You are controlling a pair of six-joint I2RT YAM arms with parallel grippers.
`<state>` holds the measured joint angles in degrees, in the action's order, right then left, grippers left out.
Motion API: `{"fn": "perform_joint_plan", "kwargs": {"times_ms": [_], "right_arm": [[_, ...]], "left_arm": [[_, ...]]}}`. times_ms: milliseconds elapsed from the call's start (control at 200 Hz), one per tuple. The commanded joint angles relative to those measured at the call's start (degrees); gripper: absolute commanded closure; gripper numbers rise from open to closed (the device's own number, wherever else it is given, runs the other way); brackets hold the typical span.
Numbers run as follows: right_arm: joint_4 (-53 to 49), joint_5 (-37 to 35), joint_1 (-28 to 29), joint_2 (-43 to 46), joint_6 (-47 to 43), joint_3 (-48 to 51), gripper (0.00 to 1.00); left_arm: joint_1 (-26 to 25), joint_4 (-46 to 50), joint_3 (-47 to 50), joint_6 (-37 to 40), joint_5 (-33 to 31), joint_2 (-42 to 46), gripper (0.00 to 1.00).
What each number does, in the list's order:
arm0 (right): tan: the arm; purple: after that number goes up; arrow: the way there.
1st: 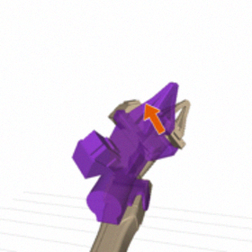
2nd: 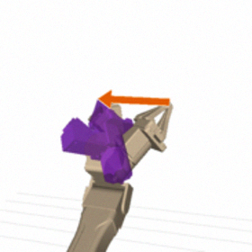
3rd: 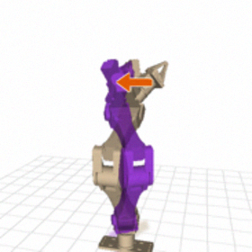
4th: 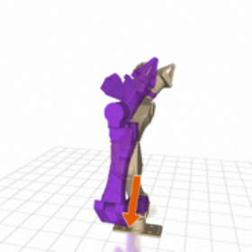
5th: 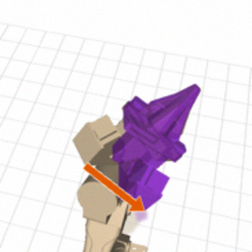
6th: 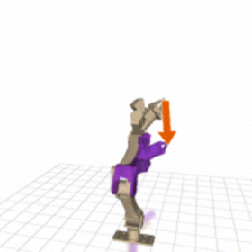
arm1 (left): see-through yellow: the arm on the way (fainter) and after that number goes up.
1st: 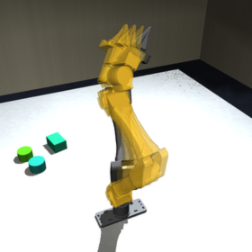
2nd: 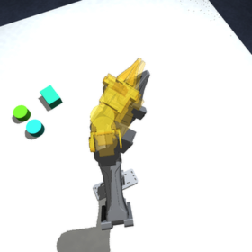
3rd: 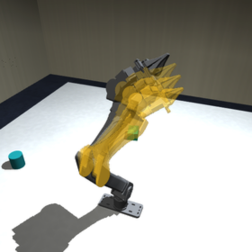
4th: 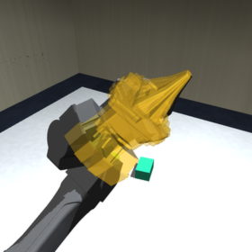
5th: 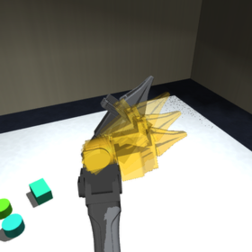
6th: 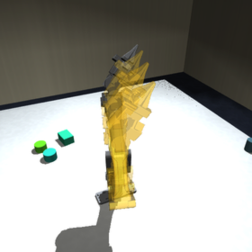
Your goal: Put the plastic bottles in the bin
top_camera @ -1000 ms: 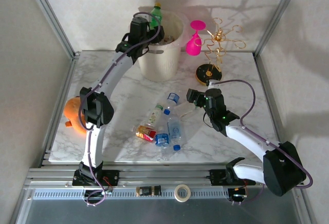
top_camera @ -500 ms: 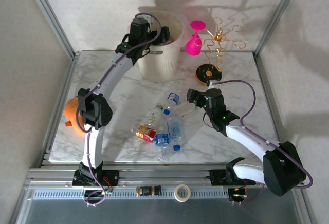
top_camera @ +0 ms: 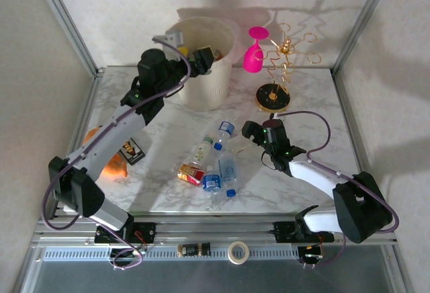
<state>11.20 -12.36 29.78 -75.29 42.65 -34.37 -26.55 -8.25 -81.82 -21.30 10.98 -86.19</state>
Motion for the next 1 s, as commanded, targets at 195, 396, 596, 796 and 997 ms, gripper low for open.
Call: {"fn": "perform_joint_plan", "kwargs": {"times_ms": [195, 396, 596, 796, 997], "right_arm": [[1.5, 2.7, 0.9, -6.9, 11.2, -1.1, 0.01], [2.3, 1.9, 3.2, -11.3, 15.4, -2.7, 0.01], [1.7, 2.5, 4.5, -15.7, 15.7, -6.0, 0.01], [1.6, 3.1, 4.8, -19.7, 16.3, -8.5, 0.01], [1.2, 2.2, 4.9, -21.1, 16.2, -8.7, 0.03]], "left_arm": [[-0.5, -14.3, 26.5, -7.6, -3.4, 14.2, 0.00], [-0.5, -17.6, 40.0, -11.6, -8.7, 19.1, 0.00], [-0.5, -20.0, 49.0, -17.3, -9.2, 19.0, 0.00], [-0.6, -24.0, 53.7, -22.3, -7.8, 16.8, 0.00], [-0.6, -24.2, 52.9, -21.4, -8.7, 16.0, 0.00]]}}
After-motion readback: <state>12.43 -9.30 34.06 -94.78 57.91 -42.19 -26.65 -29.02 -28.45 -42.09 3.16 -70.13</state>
